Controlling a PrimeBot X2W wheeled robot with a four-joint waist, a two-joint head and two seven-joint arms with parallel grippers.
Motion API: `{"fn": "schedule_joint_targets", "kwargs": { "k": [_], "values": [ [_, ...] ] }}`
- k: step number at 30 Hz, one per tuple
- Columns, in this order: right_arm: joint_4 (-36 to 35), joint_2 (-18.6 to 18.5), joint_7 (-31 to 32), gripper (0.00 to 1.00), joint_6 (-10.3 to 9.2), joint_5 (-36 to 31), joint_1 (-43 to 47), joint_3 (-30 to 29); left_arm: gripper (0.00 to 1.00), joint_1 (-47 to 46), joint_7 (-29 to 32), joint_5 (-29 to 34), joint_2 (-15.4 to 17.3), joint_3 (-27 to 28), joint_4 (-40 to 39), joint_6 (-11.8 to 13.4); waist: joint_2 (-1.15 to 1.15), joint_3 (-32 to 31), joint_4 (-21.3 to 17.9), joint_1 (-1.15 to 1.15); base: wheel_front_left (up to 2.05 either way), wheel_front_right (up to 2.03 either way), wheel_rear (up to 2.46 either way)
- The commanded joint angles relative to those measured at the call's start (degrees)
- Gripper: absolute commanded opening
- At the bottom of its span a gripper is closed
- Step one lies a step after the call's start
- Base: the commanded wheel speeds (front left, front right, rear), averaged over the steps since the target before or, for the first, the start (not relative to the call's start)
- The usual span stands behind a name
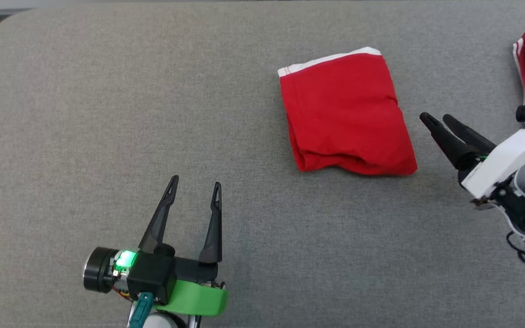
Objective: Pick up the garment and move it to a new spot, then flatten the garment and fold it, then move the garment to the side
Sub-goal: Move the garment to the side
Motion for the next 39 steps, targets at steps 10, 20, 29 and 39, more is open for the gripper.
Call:
{"fn": "schedule_joint_targets", "kwargs": {
  "k": [10,20,29,39],
  "values": [
    [2.74,-4.08,15.86,1.0,0.03,19.75,-6.34,-4.66,1.0,-4.38,-0.14,-1.36,0.14,-2.76,-0.45,-1.71,0.0,8.13,4.57,0.0,0.0,0.0,0.0],
    [4.82,-4.38,19.42,0.0,0.03,20.84,-10.05,-4.17,1.0,-6.7,-0.14,-1.74,0.14,-4.0,-0.61,-1.31,0.0,10.59,5.64,0.0,0.0,0.0,0.0],
    [0.33,-9.56,15.8,0.0,0.03,14.6,-8.57,-3.17,1.0,-7.14,-0.14,-1.15,0.14,-3.32,-1.06,-0.84,0.0,10.36,3.75,0.0,0.0,0.0,0.0],
    [-4.12,-18.96,13.4,0.0,0.03,7.52,-10.13,-2.77,1.0,-8.16,-0.14,1.47,0.47,-1.43,-2.29,-2.93,0.0,13.2,-3.06,0.0,0.0,0.0,0.0]
  ]
}}
